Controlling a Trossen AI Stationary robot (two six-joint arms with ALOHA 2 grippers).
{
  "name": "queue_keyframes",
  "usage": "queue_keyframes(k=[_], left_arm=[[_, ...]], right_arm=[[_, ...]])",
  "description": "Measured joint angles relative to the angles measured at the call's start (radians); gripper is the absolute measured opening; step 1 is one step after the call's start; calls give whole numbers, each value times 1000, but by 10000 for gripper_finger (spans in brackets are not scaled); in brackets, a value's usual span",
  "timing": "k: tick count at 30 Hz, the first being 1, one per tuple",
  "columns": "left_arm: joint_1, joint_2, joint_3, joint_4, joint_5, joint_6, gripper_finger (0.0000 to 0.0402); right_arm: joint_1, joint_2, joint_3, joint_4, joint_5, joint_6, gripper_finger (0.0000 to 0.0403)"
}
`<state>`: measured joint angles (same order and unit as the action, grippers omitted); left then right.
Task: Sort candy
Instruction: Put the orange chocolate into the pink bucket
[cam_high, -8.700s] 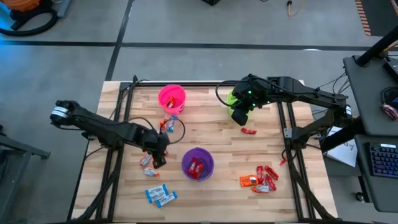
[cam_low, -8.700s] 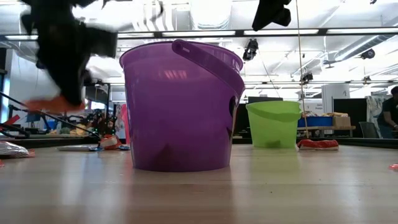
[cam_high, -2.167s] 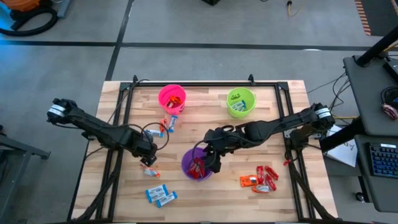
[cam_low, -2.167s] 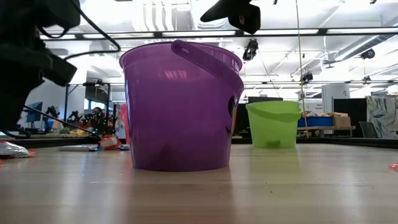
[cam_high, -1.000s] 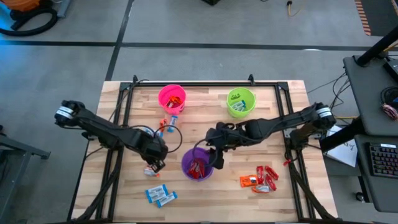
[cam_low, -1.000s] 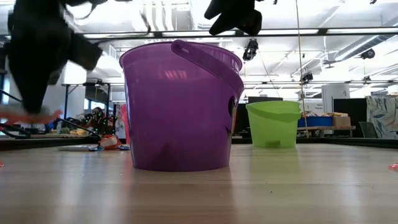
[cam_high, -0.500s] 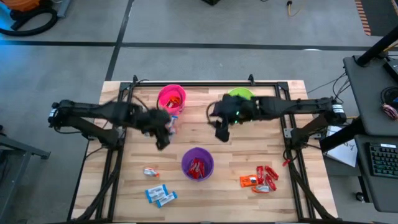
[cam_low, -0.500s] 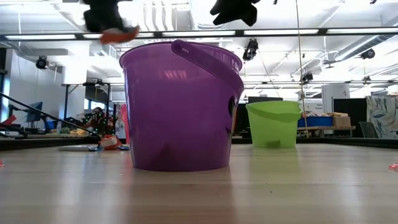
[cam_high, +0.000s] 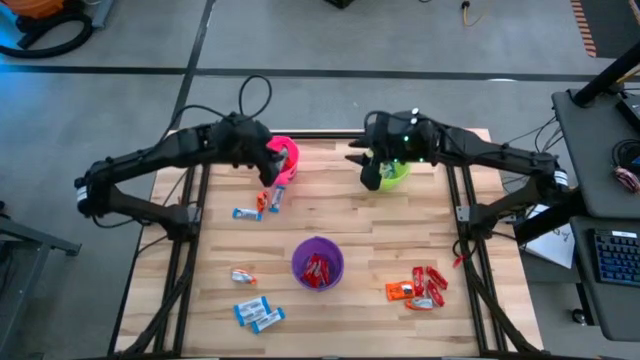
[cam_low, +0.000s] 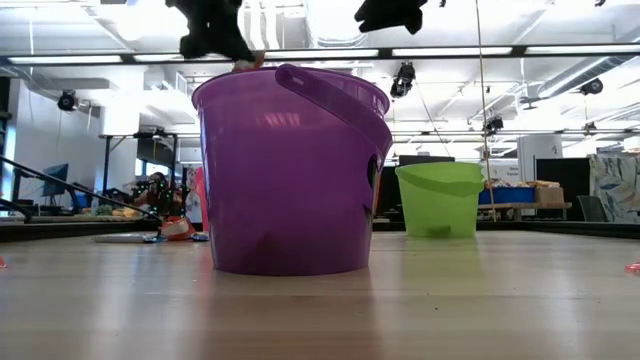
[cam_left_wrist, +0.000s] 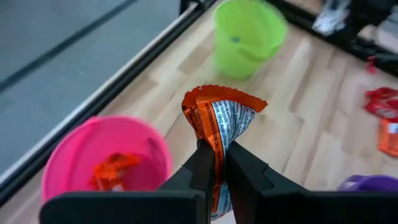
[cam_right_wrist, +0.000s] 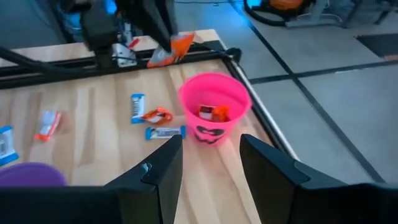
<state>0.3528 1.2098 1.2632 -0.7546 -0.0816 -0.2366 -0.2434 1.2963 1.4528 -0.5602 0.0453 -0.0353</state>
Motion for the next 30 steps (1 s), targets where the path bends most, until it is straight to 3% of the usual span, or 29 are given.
queue_keyframes(k=[7, 15, 30], left_arm=[[171, 7, -171, 130, 20, -1, 15], [350, 33, -339, 427, 75, 14, 10], [372, 165, -360, 357, 123, 78, 9]], right_arm=[[-99, 15, 0, -5, 0, -3, 150], [-212, 70, 0, -2, 0, 15, 131], [-297, 83, 0, 16, 4, 51, 123]])
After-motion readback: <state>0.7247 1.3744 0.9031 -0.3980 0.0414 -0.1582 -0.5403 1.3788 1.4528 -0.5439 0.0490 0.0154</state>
